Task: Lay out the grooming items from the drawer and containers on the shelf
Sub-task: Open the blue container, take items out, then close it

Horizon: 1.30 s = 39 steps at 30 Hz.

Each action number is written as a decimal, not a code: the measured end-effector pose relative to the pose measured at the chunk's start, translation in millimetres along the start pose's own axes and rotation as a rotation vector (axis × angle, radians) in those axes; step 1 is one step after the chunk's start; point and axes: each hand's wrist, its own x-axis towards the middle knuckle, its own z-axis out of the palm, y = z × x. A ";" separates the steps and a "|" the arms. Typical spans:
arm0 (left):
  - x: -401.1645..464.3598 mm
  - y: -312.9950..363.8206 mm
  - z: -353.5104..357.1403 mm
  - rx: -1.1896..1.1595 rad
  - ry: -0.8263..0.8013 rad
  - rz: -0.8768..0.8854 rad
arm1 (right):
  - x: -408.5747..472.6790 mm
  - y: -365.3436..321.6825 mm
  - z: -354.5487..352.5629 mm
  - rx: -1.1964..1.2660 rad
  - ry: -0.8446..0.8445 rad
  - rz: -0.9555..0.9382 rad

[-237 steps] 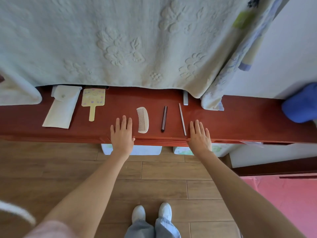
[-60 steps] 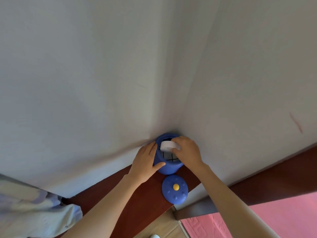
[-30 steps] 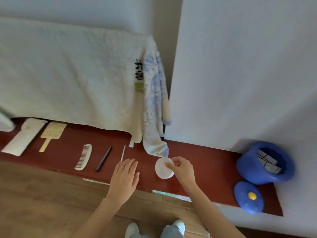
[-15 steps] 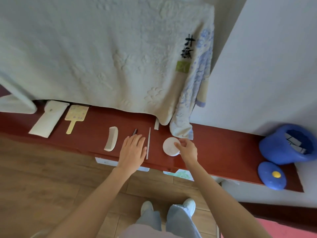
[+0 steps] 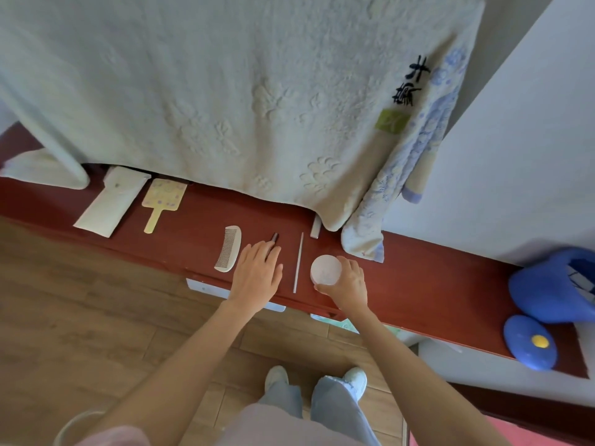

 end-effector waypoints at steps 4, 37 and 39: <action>-0.7 -4.9 -0.3 -0.005 0.014 0.004 | 3.9 0.3 1.0 0.008 0.025 -0.016; 66.7 271.4 68.4 -0.125 -0.111 0.593 | -102.8 217.6 -152.8 -0.166 0.798 0.090; 76.8 297.7 75.2 -0.125 -0.119 0.635 | -102.5 235.7 -162.6 -0.166 0.819 0.132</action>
